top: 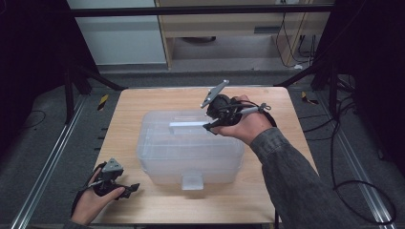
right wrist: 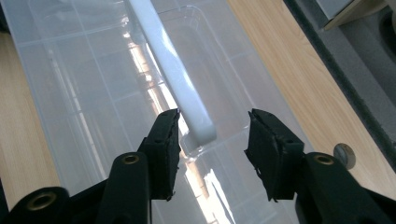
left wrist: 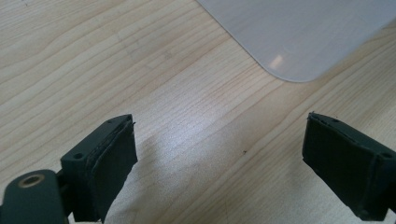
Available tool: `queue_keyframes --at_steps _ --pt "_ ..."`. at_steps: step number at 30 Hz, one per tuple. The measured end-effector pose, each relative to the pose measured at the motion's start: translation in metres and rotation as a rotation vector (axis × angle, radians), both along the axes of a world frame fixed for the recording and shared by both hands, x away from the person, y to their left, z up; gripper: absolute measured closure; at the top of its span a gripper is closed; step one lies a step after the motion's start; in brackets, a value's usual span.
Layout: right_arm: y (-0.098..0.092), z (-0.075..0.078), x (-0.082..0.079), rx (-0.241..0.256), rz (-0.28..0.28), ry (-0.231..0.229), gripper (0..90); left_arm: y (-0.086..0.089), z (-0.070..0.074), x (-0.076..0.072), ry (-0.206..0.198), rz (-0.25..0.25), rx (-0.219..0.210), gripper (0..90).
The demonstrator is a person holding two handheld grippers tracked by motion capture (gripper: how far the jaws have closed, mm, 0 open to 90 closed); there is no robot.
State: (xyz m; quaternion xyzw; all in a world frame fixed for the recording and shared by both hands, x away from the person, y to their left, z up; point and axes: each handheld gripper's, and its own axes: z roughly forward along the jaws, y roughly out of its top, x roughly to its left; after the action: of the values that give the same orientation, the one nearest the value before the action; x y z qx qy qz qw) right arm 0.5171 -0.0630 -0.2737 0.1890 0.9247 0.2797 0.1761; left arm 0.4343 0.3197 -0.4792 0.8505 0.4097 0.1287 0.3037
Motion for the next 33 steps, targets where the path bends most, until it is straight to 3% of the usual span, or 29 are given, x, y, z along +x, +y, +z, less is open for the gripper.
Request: queue_keyframes --at_steps 8,14,22,33 --pt "0.016 -0.014 0.005 -0.018 0.018 0.026 52.6 0.002 -0.001 0.0 0.002 0.003 -0.006 9.2" --pt "0.023 -0.022 0.007 -0.049 0.025 0.027 58.7 0.001 -0.001 0.0 0.0 0.004 -0.008 9.3" --pt "0.02 -0.028 0.006 -0.047 0.011 0.027 63.3 0.001 -0.001 0.0 -0.001 0.009 -0.009 9.3" --pt "0.018 -0.026 0.007 -0.046 0.0 0.017 71.5 0.001 -0.001 0.0 -0.004 0.008 -0.005 9.3"
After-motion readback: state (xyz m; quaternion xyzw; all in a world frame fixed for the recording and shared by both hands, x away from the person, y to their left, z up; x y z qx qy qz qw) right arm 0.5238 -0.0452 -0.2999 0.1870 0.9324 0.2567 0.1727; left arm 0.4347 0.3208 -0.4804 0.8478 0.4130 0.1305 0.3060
